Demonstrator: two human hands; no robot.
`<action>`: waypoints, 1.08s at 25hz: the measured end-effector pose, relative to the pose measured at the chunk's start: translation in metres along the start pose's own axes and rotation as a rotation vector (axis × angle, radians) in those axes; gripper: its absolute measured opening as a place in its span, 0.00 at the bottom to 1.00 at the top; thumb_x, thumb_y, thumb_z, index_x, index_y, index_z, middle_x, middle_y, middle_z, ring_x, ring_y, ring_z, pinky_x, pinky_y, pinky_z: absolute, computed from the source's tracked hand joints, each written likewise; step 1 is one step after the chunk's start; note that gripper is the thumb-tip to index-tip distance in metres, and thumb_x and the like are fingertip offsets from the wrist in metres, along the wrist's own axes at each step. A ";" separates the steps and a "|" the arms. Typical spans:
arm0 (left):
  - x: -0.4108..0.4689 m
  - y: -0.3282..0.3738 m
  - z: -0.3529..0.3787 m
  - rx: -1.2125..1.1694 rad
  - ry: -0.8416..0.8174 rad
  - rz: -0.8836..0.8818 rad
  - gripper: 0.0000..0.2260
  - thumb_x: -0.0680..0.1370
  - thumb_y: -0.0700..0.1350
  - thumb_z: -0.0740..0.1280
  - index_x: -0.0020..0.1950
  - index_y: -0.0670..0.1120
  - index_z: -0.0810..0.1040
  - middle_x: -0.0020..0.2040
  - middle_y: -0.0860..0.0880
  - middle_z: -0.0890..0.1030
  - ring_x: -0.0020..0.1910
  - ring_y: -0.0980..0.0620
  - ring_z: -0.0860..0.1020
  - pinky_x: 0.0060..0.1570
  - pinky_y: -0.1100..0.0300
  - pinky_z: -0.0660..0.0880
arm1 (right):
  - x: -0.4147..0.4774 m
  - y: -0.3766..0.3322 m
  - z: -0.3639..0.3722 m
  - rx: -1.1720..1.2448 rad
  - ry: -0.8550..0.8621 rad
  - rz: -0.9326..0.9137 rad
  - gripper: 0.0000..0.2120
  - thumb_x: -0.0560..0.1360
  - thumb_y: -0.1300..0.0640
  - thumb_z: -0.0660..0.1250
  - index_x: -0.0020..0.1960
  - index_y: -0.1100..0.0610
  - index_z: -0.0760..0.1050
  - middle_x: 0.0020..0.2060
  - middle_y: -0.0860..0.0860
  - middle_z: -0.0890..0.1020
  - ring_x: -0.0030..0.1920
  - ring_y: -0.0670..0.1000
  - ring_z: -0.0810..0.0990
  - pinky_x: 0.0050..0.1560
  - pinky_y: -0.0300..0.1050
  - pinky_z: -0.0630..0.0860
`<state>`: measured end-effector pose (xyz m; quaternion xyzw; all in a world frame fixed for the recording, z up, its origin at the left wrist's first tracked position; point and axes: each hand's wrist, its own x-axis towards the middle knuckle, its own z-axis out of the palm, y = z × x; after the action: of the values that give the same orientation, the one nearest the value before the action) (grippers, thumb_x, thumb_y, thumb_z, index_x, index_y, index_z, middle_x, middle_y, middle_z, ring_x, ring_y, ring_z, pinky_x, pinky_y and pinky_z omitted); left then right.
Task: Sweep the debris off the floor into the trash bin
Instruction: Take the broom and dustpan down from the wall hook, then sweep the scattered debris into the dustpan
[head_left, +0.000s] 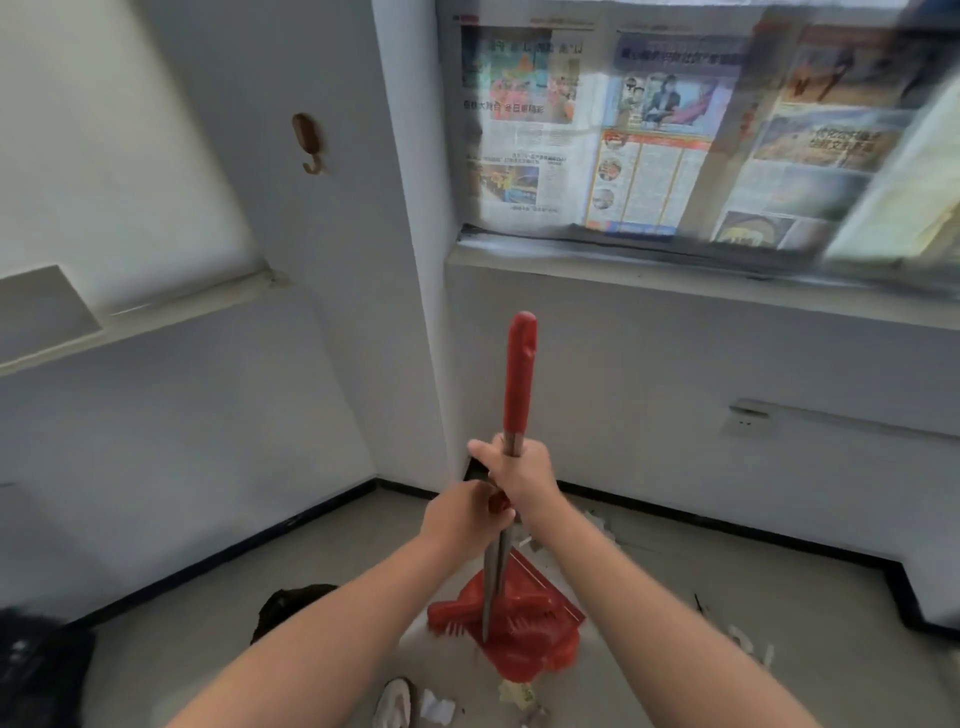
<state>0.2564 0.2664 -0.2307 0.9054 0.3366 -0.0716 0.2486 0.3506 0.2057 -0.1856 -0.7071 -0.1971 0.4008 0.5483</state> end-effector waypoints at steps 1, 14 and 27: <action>-0.008 0.010 0.004 0.001 0.032 0.018 0.14 0.77 0.56 0.59 0.47 0.49 0.80 0.43 0.50 0.84 0.43 0.47 0.82 0.41 0.54 0.77 | -0.008 0.008 -0.002 0.075 0.013 -0.030 0.23 0.68 0.58 0.74 0.24 0.50 0.63 0.21 0.45 0.67 0.26 0.48 0.67 0.32 0.44 0.66; -0.090 0.001 0.010 -0.175 0.178 -0.119 0.19 0.78 0.56 0.65 0.31 0.52 0.65 0.29 0.54 0.69 0.28 0.55 0.68 0.29 0.58 0.61 | -0.078 0.011 -0.026 0.639 -0.411 -0.039 0.09 0.57 0.70 0.53 0.31 0.61 0.70 0.36 0.56 0.74 0.49 0.55 0.74 0.66 0.46 0.63; -0.188 -0.082 0.039 -0.276 0.216 -0.213 0.15 0.79 0.56 0.63 0.39 0.48 0.74 0.42 0.48 0.81 0.44 0.45 0.80 0.41 0.54 0.73 | -0.231 0.166 0.074 0.154 -0.429 0.901 0.48 0.61 0.52 0.82 0.72 0.62 0.60 0.69 0.68 0.65 0.62 0.65 0.74 0.55 0.65 0.77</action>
<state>0.0616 0.1926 -0.2414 0.8246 0.4616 0.0470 0.3236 0.1277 0.0323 -0.2650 -0.5812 0.0496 0.7471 0.3187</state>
